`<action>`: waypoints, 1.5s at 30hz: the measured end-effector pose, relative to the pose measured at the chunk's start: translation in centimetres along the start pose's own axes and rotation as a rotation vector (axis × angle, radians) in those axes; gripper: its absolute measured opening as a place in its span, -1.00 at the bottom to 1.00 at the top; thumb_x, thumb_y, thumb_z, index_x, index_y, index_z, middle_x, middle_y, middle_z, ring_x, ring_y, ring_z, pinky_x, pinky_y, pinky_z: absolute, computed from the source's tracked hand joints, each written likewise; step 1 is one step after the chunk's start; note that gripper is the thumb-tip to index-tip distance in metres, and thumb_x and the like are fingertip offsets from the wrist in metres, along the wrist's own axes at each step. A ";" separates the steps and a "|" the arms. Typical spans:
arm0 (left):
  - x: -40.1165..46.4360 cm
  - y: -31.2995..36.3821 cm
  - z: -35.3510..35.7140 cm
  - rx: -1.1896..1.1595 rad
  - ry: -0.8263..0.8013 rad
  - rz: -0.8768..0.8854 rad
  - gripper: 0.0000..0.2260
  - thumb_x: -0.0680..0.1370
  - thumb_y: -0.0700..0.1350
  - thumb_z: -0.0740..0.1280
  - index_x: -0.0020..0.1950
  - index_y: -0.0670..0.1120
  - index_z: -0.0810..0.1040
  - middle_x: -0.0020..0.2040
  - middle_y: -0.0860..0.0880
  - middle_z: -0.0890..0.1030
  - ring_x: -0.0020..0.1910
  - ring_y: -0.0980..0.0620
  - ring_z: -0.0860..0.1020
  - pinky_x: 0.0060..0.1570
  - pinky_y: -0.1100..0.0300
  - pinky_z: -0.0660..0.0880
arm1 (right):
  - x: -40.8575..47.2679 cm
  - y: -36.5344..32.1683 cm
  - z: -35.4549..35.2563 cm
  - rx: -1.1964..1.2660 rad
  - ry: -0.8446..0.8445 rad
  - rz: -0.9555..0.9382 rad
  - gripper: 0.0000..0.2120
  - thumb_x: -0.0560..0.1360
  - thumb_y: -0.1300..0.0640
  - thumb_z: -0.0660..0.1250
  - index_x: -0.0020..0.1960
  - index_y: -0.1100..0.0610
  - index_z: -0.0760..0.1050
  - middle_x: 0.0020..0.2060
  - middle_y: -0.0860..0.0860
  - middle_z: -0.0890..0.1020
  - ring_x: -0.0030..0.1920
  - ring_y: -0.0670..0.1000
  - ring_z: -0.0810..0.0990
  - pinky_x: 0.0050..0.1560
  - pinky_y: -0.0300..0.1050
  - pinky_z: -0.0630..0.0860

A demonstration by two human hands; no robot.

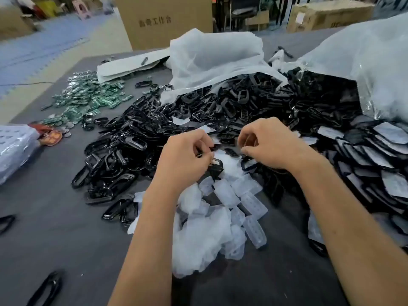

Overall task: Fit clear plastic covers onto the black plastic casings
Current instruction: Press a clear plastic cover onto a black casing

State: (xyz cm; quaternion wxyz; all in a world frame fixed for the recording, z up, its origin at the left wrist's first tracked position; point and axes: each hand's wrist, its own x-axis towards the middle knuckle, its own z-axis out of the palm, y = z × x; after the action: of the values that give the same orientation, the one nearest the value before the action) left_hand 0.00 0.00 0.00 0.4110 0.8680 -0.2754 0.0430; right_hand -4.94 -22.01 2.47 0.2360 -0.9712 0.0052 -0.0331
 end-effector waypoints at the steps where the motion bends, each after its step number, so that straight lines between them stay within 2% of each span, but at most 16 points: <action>1: 0.1 -0.3 0.0 0.038 -0.042 0.011 -0.82 0.44 -0.16 0.52 -0.07 0.08 0.63 -0.22 0.16 0.64 -0.18 0.05 0.57 -0.10 0.03 0.58 | 0.2 0.2 0.4 0.001 0.017 0.014 -0.93 0.50 0.12 0.52 -0.06 -0.03 0.68 -0.25 -0.16 0.66 -0.19 -0.13 0.63 -0.03 0.00 0.66; 5: -0.2 -1.4 0.5 0.157 -0.207 0.040 -0.66 0.37 -0.07 0.61 0.11 0.11 0.68 -0.01 0.18 0.58 0.04 -0.01 0.45 0.05 0.09 0.49 | 0.3 0.0 2.2 0.059 0.101 -0.007 -0.91 0.52 -0.03 0.52 -0.05 -0.04 0.67 -0.22 -0.16 0.66 -0.14 -0.12 0.62 0.01 0.02 0.62; 9: -0.1 -2.1 0.6 0.113 -0.158 0.036 -0.68 0.34 -0.02 0.67 0.05 0.12 0.71 -0.04 0.17 0.59 -0.01 0.01 0.49 0.00 0.10 0.52 | 0.5 0.1 3.1 0.010 0.082 0.002 -0.72 0.47 -0.16 0.54 0.06 -0.01 0.67 -0.11 -0.14 0.65 -0.04 -0.07 0.61 0.06 0.03 0.61; 13: -0.1 -1.8 0.8 0.035 -0.042 0.042 -0.90 0.48 0.06 0.55 -0.11 0.09 0.69 -0.25 0.13 0.61 -0.25 0.14 0.53 -0.20 0.13 0.49 | 0.7 0.2 3.6 0.091 0.103 -0.033 -0.76 0.46 -0.04 0.58 0.07 0.00 0.67 -0.21 -0.15 0.63 -0.18 -0.16 0.57 -0.02 -0.08 0.60; 15: 0.0 -1.7 1.0 0.027 0.019 0.030 -0.84 0.59 -0.04 0.42 -0.19 0.01 0.58 -0.35 0.08 0.56 -0.36 0.12 0.47 -0.31 0.12 0.42 | 0.7 0.4 3.7 0.113 0.115 -0.026 -0.80 0.48 0.03 0.56 0.08 0.01 0.68 -0.24 -0.14 0.62 -0.25 -0.17 0.55 -0.08 -0.14 0.58; 17: 0.1 -1.6 1.0 0.000 0.052 0.007 -0.88 0.61 -0.15 0.37 -0.13 -0.06 0.57 -0.31 0.04 0.59 -0.31 0.05 0.52 -0.27 0.04 0.49 | 0.7 0.5 3.6 0.108 0.150 -0.021 -0.89 0.52 0.13 0.49 0.05 0.03 0.71 -0.26 -0.17 0.63 -0.27 -0.19 0.56 -0.15 -0.30 0.53; 19: 0.1 -1.4 0.9 -0.084 0.061 -0.042 -0.90 0.59 -0.20 0.38 0.03 -0.01 0.58 -0.26 0.04 0.65 -0.23 0.01 0.61 -0.19 -0.03 0.59 | 0.5 0.5 3.3 0.135 0.197 -0.007 -0.90 0.53 0.17 0.46 0.00 0.03 0.73 -0.28 -0.20 0.64 -0.27 -0.22 0.59 -0.19 -0.45 0.46; 21: 0.0 -1.3 0.8 -0.254 0.040 -0.113 -0.70 0.59 -0.25 0.38 0.21 0.09 0.54 -0.21 0.00 0.68 -0.19 -0.10 0.66 -0.31 -0.03 0.62 | 0.2 0.5 2.9 0.261 0.247 0.004 -0.90 0.53 0.19 0.48 -0.01 0.04 0.73 -0.27 -0.18 0.67 -0.25 -0.24 0.63 -0.17 -0.44 0.49; 23: 0.0 -1.2 0.6 -0.384 0.027 -0.169 -0.62 0.58 -0.29 0.37 0.25 0.15 0.56 -0.15 -0.08 0.68 -0.24 -0.16 0.66 -0.36 0.10 0.60 | -0.5 0.3 2.9 0.496 0.273 0.014 -0.88 0.54 0.24 0.48 0.03 0.07 0.72 -0.27 -0.10 0.71 -0.26 -0.14 0.68 -0.22 -0.30 0.56; 26: 0.1 -0.8 0.5 -0.376 0.032 -0.203 -0.71 0.60 -0.29 0.35 0.15 0.09 0.64 -0.15 -0.08 0.67 -0.41 -0.03 0.66 -0.35 0.14 0.60 | -2.2 -0.8 3.8 0.936 0.240 0.046 -0.78 0.53 0.36 0.45 0.12 0.13 0.69 -0.27 0.02 0.69 -0.32 -0.02 0.68 -0.37 -0.21 0.55; 29: -0.2 0.0 0.7 -0.455 0.004 -0.297 -0.74 0.63 -0.33 0.29 0.15 0.00 0.62 -0.07 -0.19 0.69 -0.32 -0.03 0.70 -0.28 0.18 0.63 | -3.6 -1.9 5.4 1.170 0.200 0.085 -0.69 0.52 0.44 0.43 0.19 0.16 0.65 -0.28 0.02 0.59 -0.30 0.02 0.66 -0.35 -0.23 0.52; 34: -2.3 0.2 0.8 -0.506 0.020 -0.336 -0.73 0.65 -0.37 0.24 0.18 -0.06 0.59 -0.08 -0.24 0.69 -0.28 -0.07 0.70 -0.28 0.19 0.60 | -4.9 -2.3 7.0 1.381 0.144 0.037 -0.64 0.46 0.36 0.43 0.22 0.13 0.66 -0.22 0.01 0.51 -0.28 0.01 0.59 -0.31 -0.24 0.48; 39: -4.8 0.2 1.0 -0.374 0.116 -0.284 -0.75 0.63 -0.28 0.34 0.20 0.04 0.55 -0.20 -0.08 0.69 -0.40 -0.09 0.66 -0.46 0.22 0.46 | -5.7 -2.2 7.5 1.347 0.114 -0.014 -0.61 0.51 0.35 0.37 0.26 0.03 0.66 -0.02 0.11 0.72 -0.28 -0.09 0.51 -0.24 -0.29 0.49; 41: -5.1 0.1 1.1 -0.352 0.157 -0.232 -0.76 0.61 -0.23 0.37 0.16 0.10 0.56 -0.25 -0.08 0.65 -0.37 -0.12 0.66 -0.43 0.21 0.45 | -5.8 -2.3 7.4 1.357 0.117 -0.027 -0.59 0.54 0.40 0.34 0.28 0.06 0.65 -0.05 0.12 0.72 -0.33 -0.11 0.45 -0.28 -0.31 0.44; 43: -4.9 0.1 1.1 -0.330 0.178 -0.178 -0.78 0.61 -0.21 0.39 0.14 0.11 0.60 -0.22 -0.14 0.62 -0.29 -0.17 0.65 -0.33 0.02 0.53 | -5.8 -2.3 7.3 1.401 0.096 -0.020 -0.59 0.56 0.43 0.33 0.27 0.06 0.66 -0.10 0.12 0.70 -0.36 -0.10 0.37 -0.33 -0.33 0.37; 45: -4.5 0.0 1.3 -0.319 0.153 -0.141 -0.78 0.62 -0.20 0.38 0.20 0.08 0.62 -0.18 -0.13 0.62 -0.19 -0.17 0.63 -0.11 -0.16 0.60 | -5.6 -2.2 7.2 1.452 0.082 0.011 -0.59 0.56 0.43 0.34 0.25 0.05 0.68 -0.11 0.15 0.61 -0.35 -0.08 0.34 -0.33 -0.34 0.33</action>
State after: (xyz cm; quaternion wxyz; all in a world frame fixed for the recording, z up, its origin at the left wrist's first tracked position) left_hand -4.00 1.03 -2.26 0.5650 0.8032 -0.1852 0.0355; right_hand -10.10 -16.59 -3.20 0.8207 -0.5678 -0.0043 -0.0634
